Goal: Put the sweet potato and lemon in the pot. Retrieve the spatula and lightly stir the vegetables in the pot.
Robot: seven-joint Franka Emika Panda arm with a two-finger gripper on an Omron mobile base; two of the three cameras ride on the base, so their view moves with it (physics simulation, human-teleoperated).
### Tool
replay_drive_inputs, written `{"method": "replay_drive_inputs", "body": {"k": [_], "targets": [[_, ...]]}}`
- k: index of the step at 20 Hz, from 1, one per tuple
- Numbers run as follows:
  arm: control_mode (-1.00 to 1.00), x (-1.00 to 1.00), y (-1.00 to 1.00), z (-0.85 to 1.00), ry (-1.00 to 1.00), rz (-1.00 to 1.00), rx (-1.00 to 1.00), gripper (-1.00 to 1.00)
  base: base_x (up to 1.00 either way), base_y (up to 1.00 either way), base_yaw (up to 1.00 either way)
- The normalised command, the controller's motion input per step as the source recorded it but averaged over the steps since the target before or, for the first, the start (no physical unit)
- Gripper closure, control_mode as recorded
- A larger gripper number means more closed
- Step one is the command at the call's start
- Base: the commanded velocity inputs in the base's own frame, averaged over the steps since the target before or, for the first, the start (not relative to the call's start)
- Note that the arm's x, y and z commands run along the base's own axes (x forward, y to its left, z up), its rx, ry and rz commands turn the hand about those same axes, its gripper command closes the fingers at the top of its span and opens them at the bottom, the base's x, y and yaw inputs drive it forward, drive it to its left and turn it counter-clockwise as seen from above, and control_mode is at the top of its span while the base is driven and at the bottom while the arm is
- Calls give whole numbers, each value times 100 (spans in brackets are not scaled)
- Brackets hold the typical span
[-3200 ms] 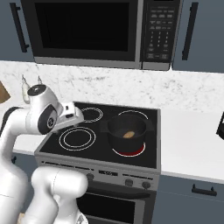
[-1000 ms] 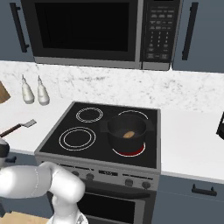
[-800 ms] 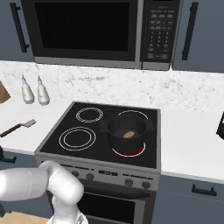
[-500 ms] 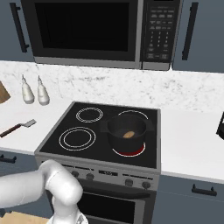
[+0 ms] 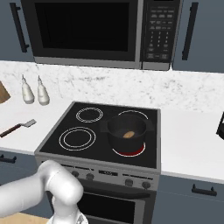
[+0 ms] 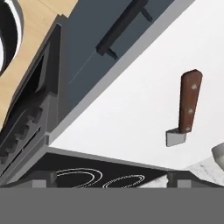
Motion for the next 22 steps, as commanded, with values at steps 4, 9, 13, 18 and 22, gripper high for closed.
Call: {"method": "replay_drive_inputs", "body": {"k": [4, 9, 13, 18, 22], "targets": [[-100, 35, -4, -1, 0, 2, 2, -100, 0, 0, 0], [-100, 43, 3, -4, 2, 6, 0, -100, 0, 0, 0], [-100, 22, 12, -24, 2, 4, 0, -100, 0, 0, 0], [-100, 2, 31, -22, 1, 2, 0, -100, 0, 0, 0], [-100, 2, 30, -6, 0, 0, 0, -100, 0, 0, 0]]}}
